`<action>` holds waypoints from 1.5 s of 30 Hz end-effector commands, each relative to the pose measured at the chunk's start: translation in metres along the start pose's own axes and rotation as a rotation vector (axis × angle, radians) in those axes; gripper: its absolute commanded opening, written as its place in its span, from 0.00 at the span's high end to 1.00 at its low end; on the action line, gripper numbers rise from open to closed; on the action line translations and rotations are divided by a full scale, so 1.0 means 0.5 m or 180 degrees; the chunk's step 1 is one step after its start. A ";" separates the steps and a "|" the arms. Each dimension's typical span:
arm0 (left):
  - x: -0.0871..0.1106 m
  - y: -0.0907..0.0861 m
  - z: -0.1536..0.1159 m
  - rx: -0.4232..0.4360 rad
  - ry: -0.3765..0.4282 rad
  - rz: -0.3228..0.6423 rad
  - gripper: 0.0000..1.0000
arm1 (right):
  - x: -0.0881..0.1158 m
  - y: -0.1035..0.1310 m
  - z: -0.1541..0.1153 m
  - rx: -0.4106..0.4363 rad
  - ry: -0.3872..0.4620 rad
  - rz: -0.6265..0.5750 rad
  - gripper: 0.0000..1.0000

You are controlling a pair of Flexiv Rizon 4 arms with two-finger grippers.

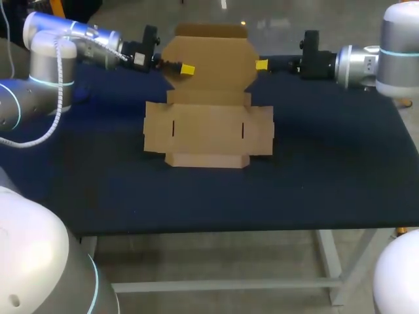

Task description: Assemble the packaging by folding the flat box into shape, placing the metal phone stand inside, and closing the box properly

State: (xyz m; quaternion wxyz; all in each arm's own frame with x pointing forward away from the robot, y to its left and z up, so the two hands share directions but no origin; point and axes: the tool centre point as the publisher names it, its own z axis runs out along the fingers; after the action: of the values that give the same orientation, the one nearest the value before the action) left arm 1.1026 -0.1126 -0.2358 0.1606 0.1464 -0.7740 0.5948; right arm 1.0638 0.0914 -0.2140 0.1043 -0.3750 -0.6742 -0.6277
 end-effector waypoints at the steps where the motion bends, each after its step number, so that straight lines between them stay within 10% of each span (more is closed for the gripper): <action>1: -0.016 -0.007 0.002 -0.0006 0.0051 -0.0001 1.00 | 0.028 -0.013 -0.031 -0.0013 -0.0322 -0.0024 0.86; 3: -0.018 -0.010 0.003 -0.0002 0.0049 0.0001 1.00 | 0.030 -0.017 -0.036 -0.0001 -0.0349 -0.0028 1.00; 45: 0.011 -0.078 0.010 0.0129 0.0213 0.0310 1.00 | 0.086 -0.188 -0.130 0.0137 -0.0673 -0.0396 1.00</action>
State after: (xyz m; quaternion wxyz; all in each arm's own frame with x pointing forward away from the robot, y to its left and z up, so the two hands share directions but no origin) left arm 1.1113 -0.1278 -0.2030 0.1514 0.0943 -0.7601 0.6249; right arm 0.9537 0.0553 -0.2471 0.0018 -0.3960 -0.7182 -0.5721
